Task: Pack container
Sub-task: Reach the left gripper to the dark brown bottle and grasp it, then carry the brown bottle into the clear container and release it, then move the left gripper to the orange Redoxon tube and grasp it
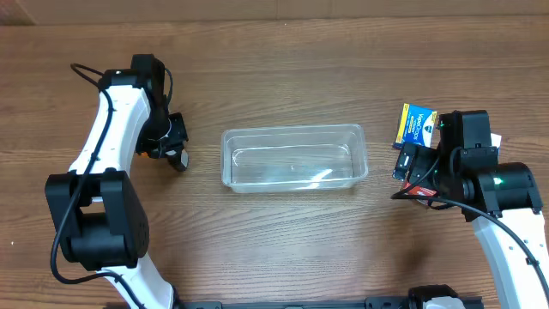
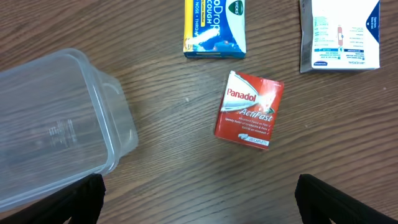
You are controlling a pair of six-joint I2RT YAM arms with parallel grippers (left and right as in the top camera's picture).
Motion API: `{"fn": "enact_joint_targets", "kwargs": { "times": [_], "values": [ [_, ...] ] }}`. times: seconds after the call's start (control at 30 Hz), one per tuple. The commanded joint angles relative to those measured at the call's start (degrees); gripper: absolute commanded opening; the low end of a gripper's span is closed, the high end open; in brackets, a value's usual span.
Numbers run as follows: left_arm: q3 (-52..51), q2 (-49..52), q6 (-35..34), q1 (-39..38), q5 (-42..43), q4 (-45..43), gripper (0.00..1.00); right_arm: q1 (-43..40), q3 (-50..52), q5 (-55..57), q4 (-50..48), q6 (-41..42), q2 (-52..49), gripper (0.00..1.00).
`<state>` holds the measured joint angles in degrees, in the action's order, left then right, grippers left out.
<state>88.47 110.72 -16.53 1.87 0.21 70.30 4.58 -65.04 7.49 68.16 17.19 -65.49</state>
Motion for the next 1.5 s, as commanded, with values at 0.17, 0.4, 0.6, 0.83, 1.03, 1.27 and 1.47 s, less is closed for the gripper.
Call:
{"fn": "enact_joint_targets", "kwargs": {
  "times": [0.17, 0.4, 0.6, 0.83, 1.03, 1.27, 1.47],
  "values": [
    [22.93, -3.74, -1.95, -7.96, 2.36, 15.52, 0.04, -0.22, -1.42, -0.04, -0.28, 0.44, 0.20, 1.00],
    [24.96, -6.51, -6.88, -23.85, 1.11, 16.00, 0.04, -0.22, -1.42, -0.31, -0.33, 0.46, 0.20, 1.00],
    [12.66, -1.88, -10.80, -25.51, 2.95, 8.83, 0.04, -0.22, -1.42, -0.70, -0.28, 0.46, 0.22, 1.00],
    [0.68, -1.31, -11.91, -25.07, -2.80, -2.73, 0.04, -0.22, -1.42, -0.70, -0.26, 0.44, 0.22, 1.00],
    [0.07, -1.31, -11.74, -23.74, -0.96, -3.54, 0.52, -0.22, -1.42, -0.70, -0.26, 0.44, 0.20, 1.00],
    [12.07, -2.21, -9.14, -23.74, 4.68, 3.56, 0.59, -0.22, -1.42, -0.68, -0.24, 0.44, 0.22, 1.00],
    [28.68, -9.05, -8.74, -12.04, -7.28, 15.26, 0.99, -0.22, -1.42, -0.68, -0.13, 0.44, 0.20, 1.00]
  ]
}}
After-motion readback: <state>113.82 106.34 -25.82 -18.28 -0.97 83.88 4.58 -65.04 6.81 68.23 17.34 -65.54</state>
